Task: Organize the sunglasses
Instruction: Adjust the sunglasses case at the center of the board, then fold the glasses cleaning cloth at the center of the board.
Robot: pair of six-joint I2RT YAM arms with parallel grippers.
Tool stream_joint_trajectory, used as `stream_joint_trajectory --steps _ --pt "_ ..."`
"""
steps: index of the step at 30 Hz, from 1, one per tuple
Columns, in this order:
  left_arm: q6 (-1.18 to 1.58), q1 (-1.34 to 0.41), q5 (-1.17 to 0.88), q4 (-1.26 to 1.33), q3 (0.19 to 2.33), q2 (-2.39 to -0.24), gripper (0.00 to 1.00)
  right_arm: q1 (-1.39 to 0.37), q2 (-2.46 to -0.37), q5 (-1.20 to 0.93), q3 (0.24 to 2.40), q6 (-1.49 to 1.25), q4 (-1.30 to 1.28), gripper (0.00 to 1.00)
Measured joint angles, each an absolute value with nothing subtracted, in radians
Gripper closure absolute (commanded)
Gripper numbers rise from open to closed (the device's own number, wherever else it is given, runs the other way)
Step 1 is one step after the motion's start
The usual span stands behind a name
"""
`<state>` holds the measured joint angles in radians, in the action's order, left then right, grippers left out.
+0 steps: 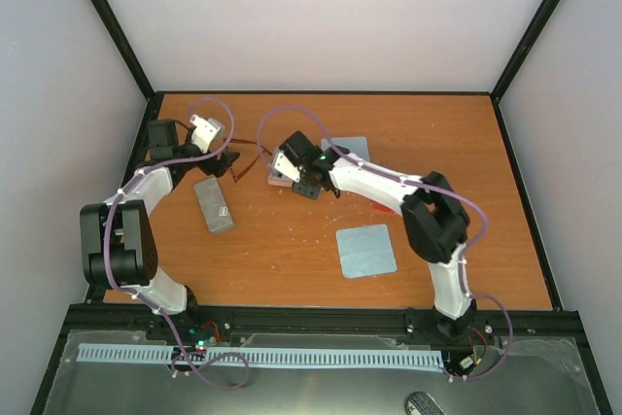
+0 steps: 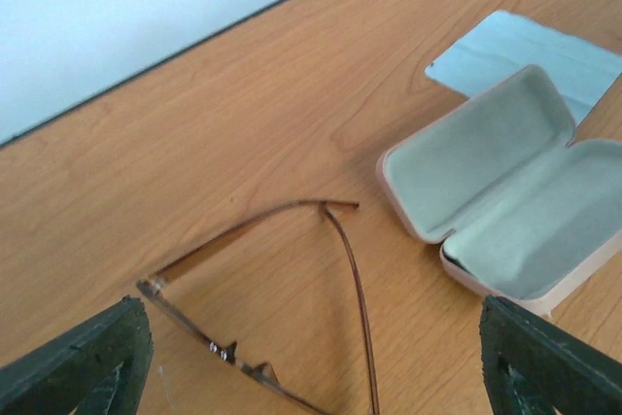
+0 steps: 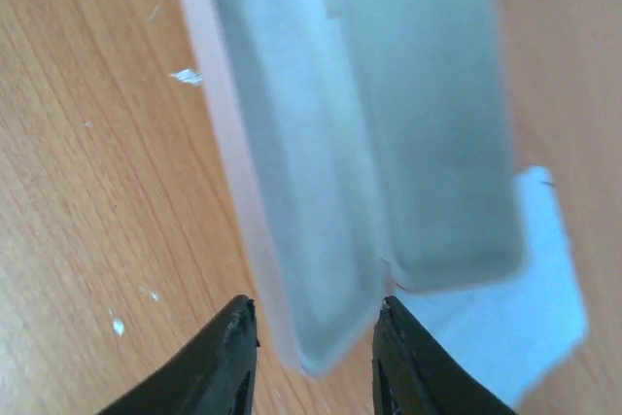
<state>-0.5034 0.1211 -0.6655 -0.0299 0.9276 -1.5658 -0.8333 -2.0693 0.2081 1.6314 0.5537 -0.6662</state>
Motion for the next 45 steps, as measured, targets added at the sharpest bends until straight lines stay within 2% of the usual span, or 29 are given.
stream_joint_trajectory --steps 2,6,9,11,15,17,25,35,42,45 --pt "-0.508 0.107 -0.688 -0.064 0.962 -1.566 0.13 -0.827 -1.982 0.224 1.586 0.49 -0.643 0.75" --pt "-0.516 0.029 -0.709 -0.121 1.008 -1.555 0.24 -0.787 -1.823 0.237 1.508 0.292 -0.629 0.96" --pt "-0.516 -0.065 -0.722 -0.16 1.006 -1.527 0.28 -0.714 -1.76 0.224 1.445 0.141 -0.663 0.97" --pt "-0.514 -0.136 -0.731 -0.182 1.002 -1.502 0.29 -0.654 -1.734 0.189 1.378 0.053 -0.687 0.94" --pt "-0.503 -0.266 -0.735 -0.203 0.987 -1.484 0.23 -0.554 -1.671 0.098 1.191 -0.088 -0.736 0.74" --pt "-0.499 -0.302 -0.726 -0.211 0.985 -1.489 0.22 -0.546 -1.637 0.068 1.122 -0.14 -0.769 0.69" --pt "-0.461 -0.445 -0.667 -0.234 0.995 -1.597 0.21 -0.544 -1.59 0.003 0.995 -0.259 -0.811 0.69" --pt "-0.435 -0.474 -0.624 -0.245 1.032 -1.645 0.21 -0.497 -1.63 0.007 0.96 -0.299 -0.811 0.64" --pt "-0.427 -0.478 -0.608 -0.25 1.058 -1.662 0.21 -0.472 -1.711 0.006 0.986 -0.294 -0.786 0.65" --pt "-0.427 -0.485 -0.601 -0.255 1.083 -1.682 0.21 -0.468 -1.73 0.002 1.008 -0.292 -0.781 0.7"
